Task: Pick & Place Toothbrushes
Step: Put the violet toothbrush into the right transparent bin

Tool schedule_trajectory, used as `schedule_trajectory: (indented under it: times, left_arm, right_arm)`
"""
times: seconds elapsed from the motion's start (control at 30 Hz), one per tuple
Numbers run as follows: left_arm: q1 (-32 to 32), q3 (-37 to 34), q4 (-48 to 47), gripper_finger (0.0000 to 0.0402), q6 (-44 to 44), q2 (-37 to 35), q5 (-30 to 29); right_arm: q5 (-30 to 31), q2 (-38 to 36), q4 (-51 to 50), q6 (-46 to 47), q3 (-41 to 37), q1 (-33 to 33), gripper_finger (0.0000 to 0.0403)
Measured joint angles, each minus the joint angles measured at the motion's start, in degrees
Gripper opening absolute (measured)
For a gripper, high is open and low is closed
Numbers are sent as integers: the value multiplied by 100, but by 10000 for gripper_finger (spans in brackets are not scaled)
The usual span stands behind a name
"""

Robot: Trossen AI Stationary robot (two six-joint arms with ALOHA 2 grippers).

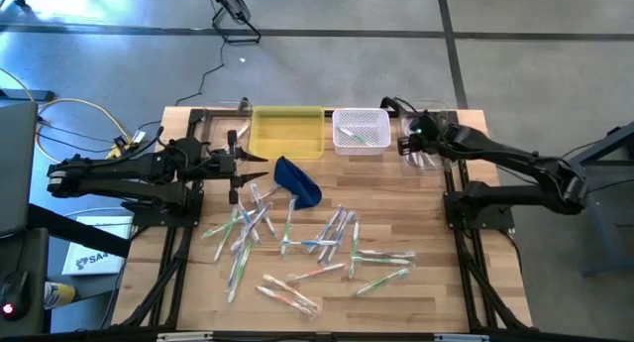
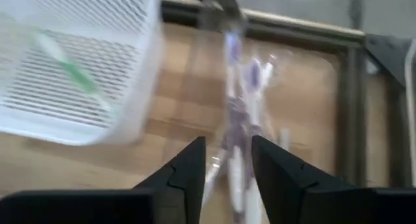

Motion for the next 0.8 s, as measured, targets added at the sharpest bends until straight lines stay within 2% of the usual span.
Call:
schedule_trajectory:
  times: [0.17, 0.4, 0.5, 0.63, 0.8]
  left_arm:
    - [1, 0, -1, 139, 1, 1, -32]
    - [1, 0, -1, 139, 1, 1, -50]
    - [0, 0, -1, 139, 1, 0, -51]
    - [0, 0, -1, 139, 1, 2, -53]
    - [1, 0, 1, 139, 1, 1, -58]
  right_arm:
    - [-563, -287, 407, 7, 177, 156, 72]
    - [-1988, -354, 1604, -621, 177, 681, 11]
    - [-2427, -342, 1993, -903, 177, 934, 6]
    - [-2787, -341, 2370, -1188, 177, 1251, 3]
    - [-2791, -341, 2496, -1342, 177, 1546, 2]
